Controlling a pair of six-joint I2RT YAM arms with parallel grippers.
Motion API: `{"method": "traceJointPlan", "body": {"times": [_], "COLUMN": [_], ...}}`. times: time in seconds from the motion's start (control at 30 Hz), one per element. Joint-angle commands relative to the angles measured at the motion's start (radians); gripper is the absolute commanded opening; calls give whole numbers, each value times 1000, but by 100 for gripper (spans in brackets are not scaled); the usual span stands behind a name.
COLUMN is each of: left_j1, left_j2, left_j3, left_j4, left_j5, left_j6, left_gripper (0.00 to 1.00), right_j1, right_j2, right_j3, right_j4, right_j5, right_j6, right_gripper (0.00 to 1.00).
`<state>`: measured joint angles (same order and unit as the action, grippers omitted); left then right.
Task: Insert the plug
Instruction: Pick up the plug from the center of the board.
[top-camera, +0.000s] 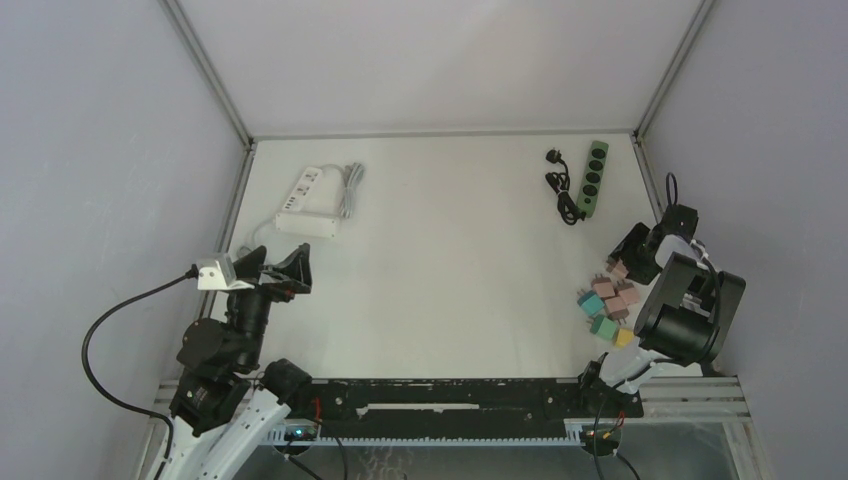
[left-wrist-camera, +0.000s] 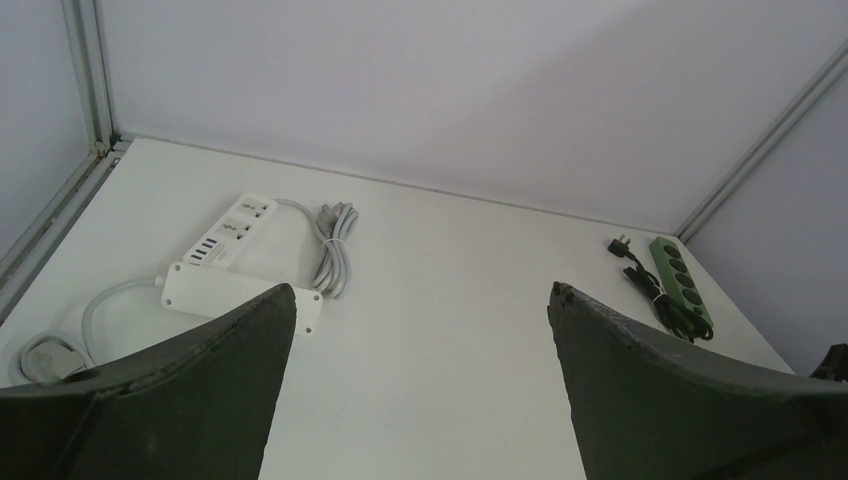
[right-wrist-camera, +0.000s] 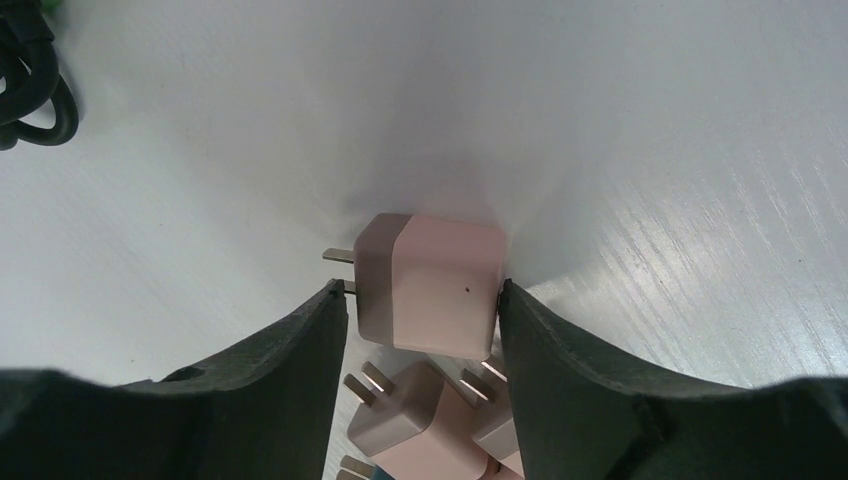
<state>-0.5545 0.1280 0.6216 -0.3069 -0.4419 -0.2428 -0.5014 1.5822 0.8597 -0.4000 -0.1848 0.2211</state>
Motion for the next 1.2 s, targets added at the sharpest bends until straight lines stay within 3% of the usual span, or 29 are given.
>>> {"method": "traceJointPlan", "body": {"times": [0.0, 0.47, 0.87, 1.17], "left_j1": [-7, -7, -8, -8], "left_j2": [-7, -2, 44, 174], "left_j3": [-6, -3, 4, 96], "left_j4": [33, 33, 31, -59], "left_j5": [8, 22, 99, 152], "left_j6": [22, 22, 2, -109], "left_gripper": [100, 100, 100, 100], "right_j1": [8, 102, 340, 582], "right_j2": [-8, -50, -214, -364], "right_j3": [33, 46, 65, 57], "right_j4": [12, -12, -49, -42], "right_j5": [6, 19, 0, 28], "right_j6": [-21, -29, 18, 49], "right_gripper": [63, 49, 47, 46]}}
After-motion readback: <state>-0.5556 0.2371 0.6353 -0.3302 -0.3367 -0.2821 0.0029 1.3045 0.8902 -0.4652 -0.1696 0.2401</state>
